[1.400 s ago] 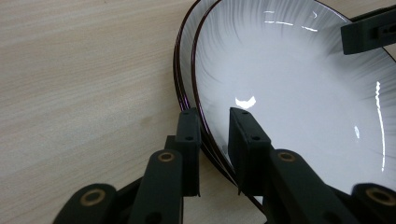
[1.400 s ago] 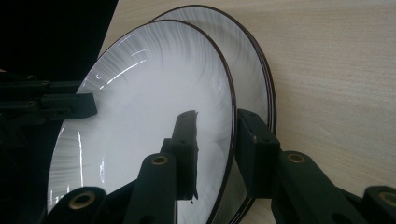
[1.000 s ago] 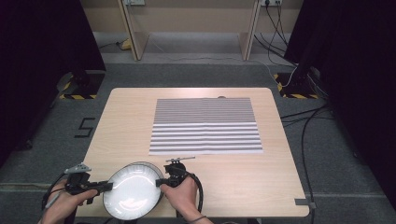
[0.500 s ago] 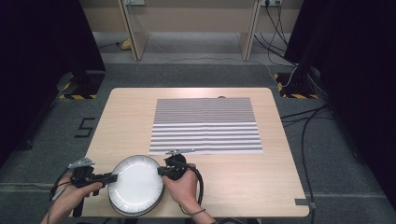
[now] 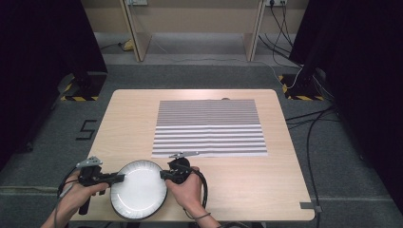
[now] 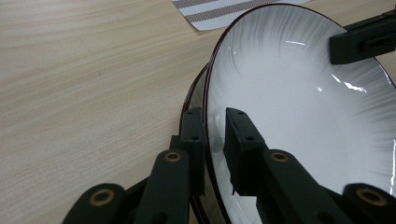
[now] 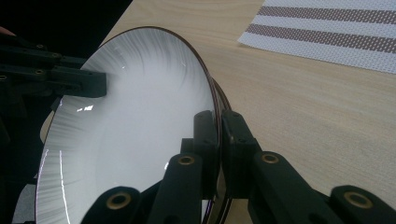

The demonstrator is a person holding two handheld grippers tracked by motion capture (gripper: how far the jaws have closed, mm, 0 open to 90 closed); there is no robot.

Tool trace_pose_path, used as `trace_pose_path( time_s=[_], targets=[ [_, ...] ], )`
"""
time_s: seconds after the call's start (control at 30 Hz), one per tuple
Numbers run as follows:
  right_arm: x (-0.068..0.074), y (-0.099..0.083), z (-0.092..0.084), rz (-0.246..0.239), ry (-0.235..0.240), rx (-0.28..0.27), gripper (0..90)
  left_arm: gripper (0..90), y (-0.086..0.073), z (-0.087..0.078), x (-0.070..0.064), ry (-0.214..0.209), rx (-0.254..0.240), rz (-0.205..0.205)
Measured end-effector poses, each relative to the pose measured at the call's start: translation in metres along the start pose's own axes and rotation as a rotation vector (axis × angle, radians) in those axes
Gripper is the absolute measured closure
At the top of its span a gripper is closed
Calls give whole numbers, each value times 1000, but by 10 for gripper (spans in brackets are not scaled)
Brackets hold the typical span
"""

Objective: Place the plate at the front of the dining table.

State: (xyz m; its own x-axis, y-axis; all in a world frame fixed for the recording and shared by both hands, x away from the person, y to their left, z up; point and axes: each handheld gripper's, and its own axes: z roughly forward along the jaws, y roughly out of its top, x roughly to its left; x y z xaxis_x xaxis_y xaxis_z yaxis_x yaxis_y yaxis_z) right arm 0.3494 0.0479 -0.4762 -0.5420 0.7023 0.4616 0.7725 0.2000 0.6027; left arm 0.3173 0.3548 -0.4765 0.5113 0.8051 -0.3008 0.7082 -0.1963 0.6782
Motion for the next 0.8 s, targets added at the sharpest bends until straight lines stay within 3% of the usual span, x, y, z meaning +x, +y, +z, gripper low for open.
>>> trace_pose_path(
  time_s=[0.03,0.17,0.4,0.57,0.63,0.7,0.8],
  targets=[
    [-1,-2,-1,17,26,23,782,789,-1,-1,0,0,-6,-1],
    [-1,-5,-2,33,53,23,738,793,-8,-4,1,2,-47,-23],
    [-6,-7,-2,76,102,15,713,798,-12,-6,0,8,-73,-32],
    [-8,-4,7,133,135,50,707,811,-10,-10,1,9,-86,-41],
    [-9,-4,10,163,146,55,728,817,-11,-10,2,4,-98,-60],
    [-10,-5,11,150,119,57,850,820,-11,-10,2,3,-106,-64],
    [-12,-5,11,164,118,48,857,824,-10,-11,1,4,-125,-60]
  ],
)
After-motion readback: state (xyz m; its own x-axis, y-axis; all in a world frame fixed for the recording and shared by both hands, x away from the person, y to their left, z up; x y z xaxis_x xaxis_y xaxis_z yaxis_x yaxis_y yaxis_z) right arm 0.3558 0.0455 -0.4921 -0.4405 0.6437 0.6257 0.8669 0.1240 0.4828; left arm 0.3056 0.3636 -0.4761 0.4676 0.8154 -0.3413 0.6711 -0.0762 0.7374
